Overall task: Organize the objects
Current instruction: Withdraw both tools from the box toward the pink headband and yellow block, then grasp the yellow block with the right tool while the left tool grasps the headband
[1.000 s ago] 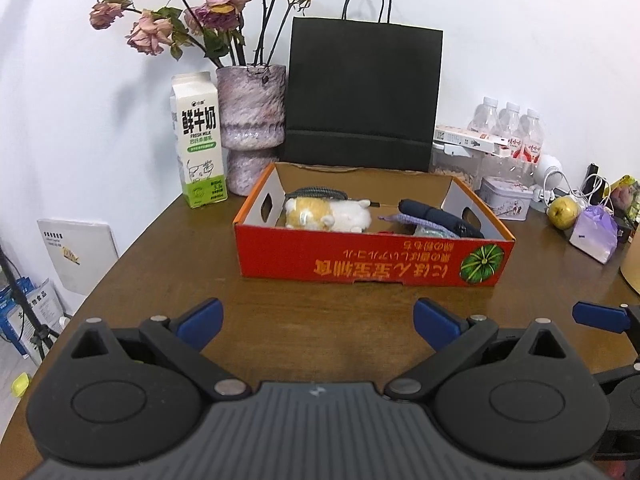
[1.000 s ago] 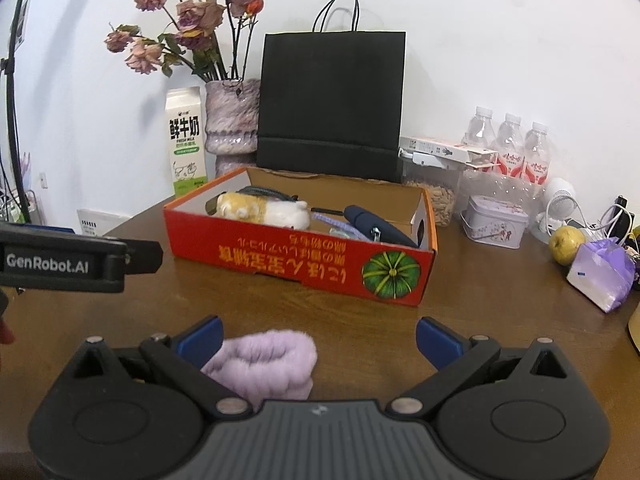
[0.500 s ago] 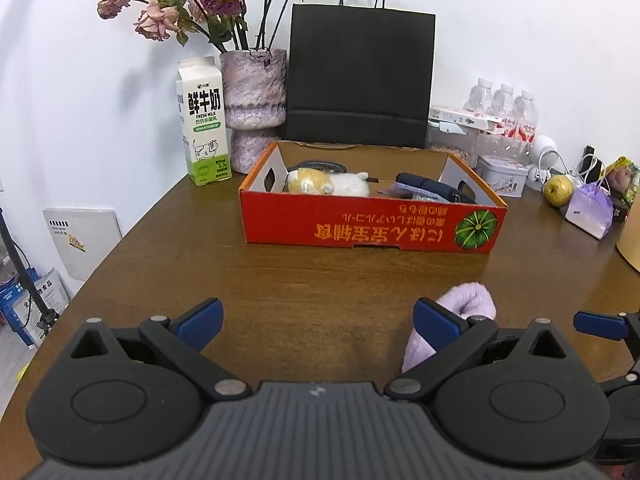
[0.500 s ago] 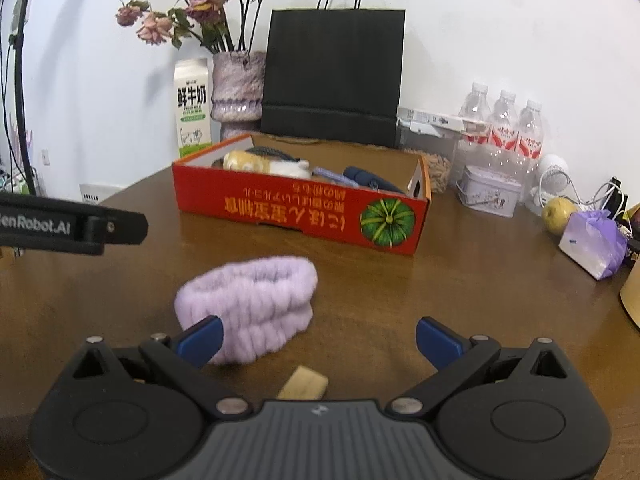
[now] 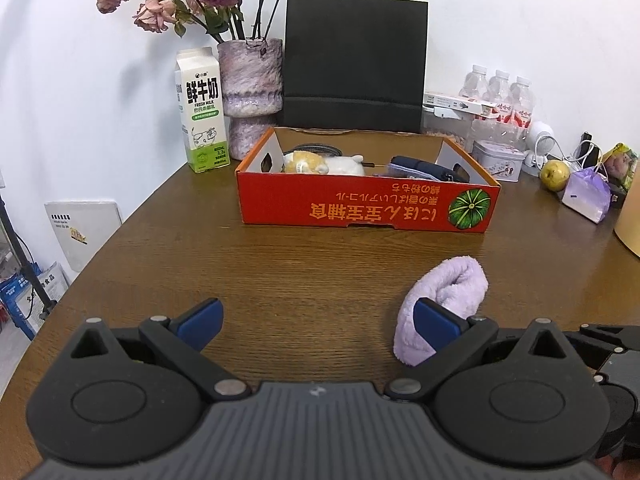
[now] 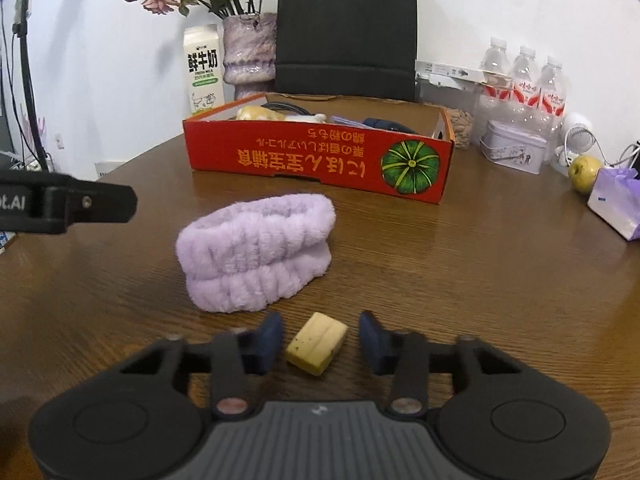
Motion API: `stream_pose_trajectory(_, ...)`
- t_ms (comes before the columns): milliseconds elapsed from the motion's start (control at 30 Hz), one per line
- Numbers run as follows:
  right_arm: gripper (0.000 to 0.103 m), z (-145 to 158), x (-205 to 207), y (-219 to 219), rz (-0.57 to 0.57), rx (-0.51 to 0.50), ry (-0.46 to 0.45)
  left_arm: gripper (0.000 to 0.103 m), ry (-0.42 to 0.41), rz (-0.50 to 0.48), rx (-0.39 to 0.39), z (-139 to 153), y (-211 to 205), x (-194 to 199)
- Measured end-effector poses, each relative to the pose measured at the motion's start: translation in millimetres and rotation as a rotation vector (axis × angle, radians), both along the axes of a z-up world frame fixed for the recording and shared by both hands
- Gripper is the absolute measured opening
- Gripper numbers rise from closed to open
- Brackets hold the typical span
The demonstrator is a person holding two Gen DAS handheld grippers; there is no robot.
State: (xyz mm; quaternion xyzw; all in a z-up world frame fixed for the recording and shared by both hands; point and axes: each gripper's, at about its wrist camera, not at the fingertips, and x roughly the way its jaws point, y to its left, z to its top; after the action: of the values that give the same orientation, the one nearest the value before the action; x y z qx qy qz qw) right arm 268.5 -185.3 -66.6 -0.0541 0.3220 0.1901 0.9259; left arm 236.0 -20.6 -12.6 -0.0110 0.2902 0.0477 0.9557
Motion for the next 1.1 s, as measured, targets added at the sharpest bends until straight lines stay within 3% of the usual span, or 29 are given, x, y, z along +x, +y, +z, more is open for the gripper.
stream_pose_trajectory(167, 0.029, -0.2, -1.8, -2.3, 0.004, 0.004, -0.019, 0.103, 0.002, -0.005, 0.003, -0.9, -4.9, 0.7)
stream_pose_trajectory(200, 0.024, -0.1, -2.0, -3.2, 0.001, 0.005, -0.024, 0.103, 0.003, -0.007, 0.003, -1.4, -6.4, 1.4)
stream_pose_trajectory(1100, 0.024, 8.6, 6.2, -58.0, -0.064, 0.012, -0.131, 0.103, 0.068, -0.126, -0.004, -31.0, -64.1, 45.5)
